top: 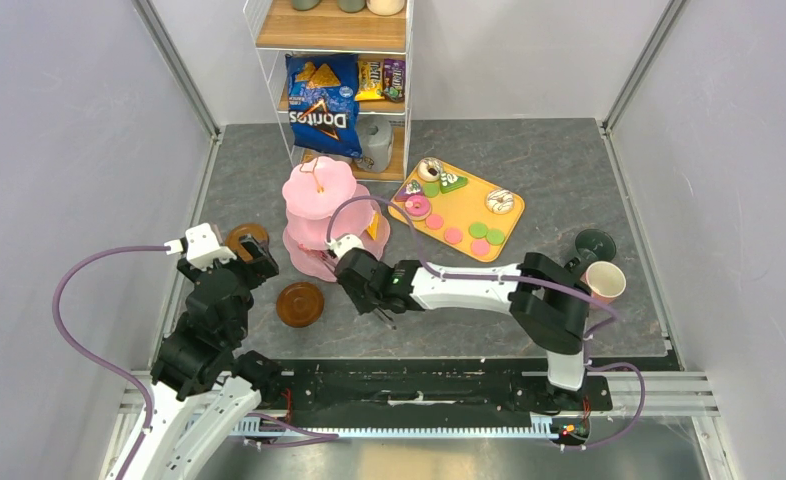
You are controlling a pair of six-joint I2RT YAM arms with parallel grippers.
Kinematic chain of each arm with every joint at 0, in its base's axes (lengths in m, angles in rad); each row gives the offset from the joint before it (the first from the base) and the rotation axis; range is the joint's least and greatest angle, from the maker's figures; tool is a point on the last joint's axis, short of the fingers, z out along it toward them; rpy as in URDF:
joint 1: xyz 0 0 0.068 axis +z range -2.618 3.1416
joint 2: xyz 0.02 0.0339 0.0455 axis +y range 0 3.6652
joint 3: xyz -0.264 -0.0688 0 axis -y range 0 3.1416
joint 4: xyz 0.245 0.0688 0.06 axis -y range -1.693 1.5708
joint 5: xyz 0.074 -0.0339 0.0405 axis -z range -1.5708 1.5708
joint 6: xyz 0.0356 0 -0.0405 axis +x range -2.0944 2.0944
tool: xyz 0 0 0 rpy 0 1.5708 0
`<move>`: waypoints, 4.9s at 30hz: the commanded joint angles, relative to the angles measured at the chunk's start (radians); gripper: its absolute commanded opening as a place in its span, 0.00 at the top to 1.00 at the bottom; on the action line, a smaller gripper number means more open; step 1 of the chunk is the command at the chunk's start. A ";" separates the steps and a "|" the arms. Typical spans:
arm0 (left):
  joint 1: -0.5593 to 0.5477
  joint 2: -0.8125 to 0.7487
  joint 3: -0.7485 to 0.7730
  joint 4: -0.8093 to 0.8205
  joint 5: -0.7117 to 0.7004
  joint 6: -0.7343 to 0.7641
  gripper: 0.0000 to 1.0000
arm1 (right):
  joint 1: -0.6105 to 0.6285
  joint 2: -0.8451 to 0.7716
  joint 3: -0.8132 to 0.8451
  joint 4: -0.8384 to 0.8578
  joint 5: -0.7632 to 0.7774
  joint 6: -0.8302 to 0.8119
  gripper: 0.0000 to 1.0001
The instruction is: Serve the afternoon tea
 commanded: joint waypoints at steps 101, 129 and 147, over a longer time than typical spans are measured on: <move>0.010 -0.005 -0.001 0.033 0.002 -0.023 0.10 | -0.466 -0.462 -0.197 -0.378 0.090 -0.057 0.54; 0.011 -0.009 -0.002 0.043 0.012 -0.017 0.10 | -0.935 0.062 0.277 -0.330 -0.300 -0.236 0.57; 0.015 -0.003 -0.003 0.046 0.022 -0.014 0.10 | -0.936 0.059 0.233 -0.399 -0.424 -0.213 0.59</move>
